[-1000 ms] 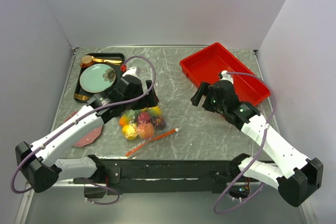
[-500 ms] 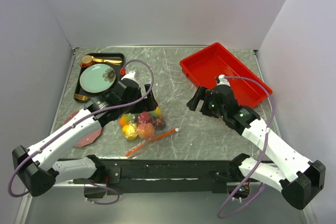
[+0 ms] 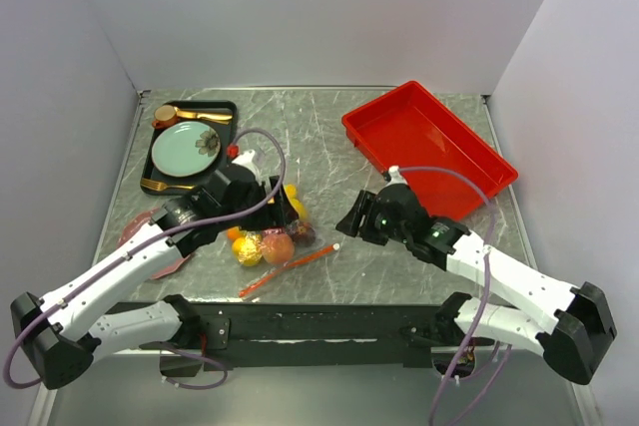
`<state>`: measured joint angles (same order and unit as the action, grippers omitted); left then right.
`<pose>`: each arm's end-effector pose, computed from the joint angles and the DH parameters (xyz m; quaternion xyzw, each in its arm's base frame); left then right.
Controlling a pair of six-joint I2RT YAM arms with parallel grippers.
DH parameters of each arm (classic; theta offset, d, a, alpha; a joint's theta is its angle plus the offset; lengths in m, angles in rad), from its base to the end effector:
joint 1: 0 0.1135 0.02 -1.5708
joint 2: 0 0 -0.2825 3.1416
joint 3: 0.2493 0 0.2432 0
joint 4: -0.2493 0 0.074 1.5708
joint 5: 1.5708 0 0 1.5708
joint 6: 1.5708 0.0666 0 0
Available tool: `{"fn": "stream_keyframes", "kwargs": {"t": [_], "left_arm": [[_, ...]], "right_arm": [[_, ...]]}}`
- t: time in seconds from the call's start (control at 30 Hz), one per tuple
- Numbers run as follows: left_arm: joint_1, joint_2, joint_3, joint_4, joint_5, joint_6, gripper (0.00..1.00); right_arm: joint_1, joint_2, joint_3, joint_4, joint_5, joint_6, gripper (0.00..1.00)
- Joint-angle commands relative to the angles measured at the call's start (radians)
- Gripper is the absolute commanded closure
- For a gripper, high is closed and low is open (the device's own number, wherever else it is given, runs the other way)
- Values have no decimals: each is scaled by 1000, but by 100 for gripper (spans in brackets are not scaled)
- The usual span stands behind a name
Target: Open the zip-top bag and remove the fake food
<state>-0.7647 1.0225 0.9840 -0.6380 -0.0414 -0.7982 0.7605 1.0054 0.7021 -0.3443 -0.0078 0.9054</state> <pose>0.1608 -0.1504 0.3175 -0.0240 0.9012 -0.2912 0.3200 0.1617 0.1545 0.2541 0.0631 0.8931 0.3319 0.2970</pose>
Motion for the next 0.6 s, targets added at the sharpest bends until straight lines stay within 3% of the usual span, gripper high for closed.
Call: {"fn": "stream_keyframes", "kwargs": {"t": [0.0,0.57], "left_arm": [[-48,-12,-34,58,32,-24,23],[-137,137,-67,120,32,-36,41]], "right_arm": [[2,21,-73,145,-43,73,42],[-95,323,-107,482,-293,-11,48]]}}
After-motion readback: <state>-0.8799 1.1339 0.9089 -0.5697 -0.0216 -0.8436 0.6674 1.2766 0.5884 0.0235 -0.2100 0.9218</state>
